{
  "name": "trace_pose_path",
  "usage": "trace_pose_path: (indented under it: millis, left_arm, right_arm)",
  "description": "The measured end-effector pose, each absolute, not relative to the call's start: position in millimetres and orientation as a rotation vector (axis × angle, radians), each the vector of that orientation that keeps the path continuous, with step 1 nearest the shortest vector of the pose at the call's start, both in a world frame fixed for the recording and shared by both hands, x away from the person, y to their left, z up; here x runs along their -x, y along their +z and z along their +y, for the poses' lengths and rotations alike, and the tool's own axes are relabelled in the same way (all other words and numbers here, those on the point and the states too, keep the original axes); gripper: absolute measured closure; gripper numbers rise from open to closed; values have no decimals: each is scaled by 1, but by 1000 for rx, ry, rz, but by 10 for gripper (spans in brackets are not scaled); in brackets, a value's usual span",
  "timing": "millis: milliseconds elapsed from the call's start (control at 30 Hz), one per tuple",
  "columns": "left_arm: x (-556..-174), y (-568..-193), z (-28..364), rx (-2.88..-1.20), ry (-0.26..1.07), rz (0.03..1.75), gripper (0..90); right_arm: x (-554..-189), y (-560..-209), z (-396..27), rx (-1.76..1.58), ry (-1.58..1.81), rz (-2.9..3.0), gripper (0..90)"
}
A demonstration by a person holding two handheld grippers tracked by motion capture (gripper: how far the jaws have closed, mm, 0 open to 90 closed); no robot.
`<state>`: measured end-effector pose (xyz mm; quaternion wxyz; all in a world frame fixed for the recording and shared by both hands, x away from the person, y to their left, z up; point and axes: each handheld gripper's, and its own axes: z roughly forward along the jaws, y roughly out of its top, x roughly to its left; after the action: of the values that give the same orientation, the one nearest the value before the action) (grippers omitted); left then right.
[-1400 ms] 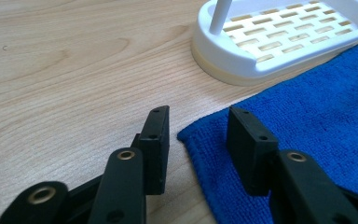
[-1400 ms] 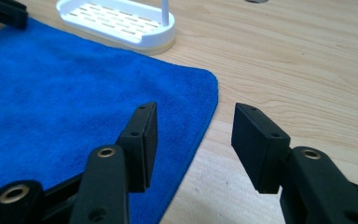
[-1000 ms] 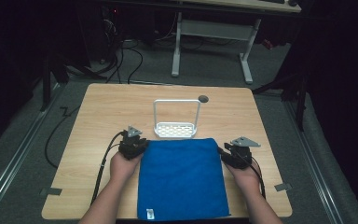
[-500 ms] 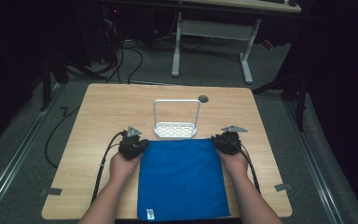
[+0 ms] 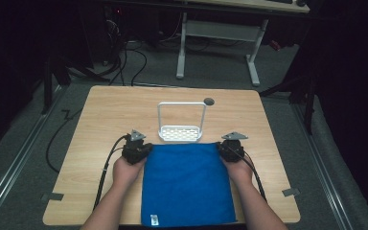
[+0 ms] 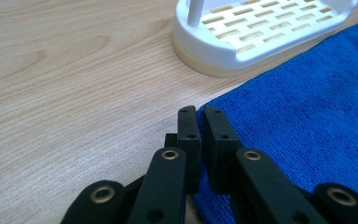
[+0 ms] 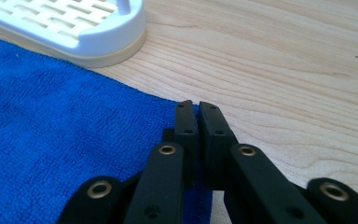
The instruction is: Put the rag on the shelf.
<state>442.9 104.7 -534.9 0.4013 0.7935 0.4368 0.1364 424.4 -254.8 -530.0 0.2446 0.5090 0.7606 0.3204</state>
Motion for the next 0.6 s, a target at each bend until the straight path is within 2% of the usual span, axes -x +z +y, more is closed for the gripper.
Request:
trace_pose_path:
  millis: [400,600]
  left_arm:
    - [-432,-531,104,-1988,377,1062,869]
    - [-417,-522,106,-1919,399,1054,869]
  right_arm:
    - [-395,-510,-258,-1318,1034,1992,882]
    - [-379,-504,-261,-1287,1122,1952,882]
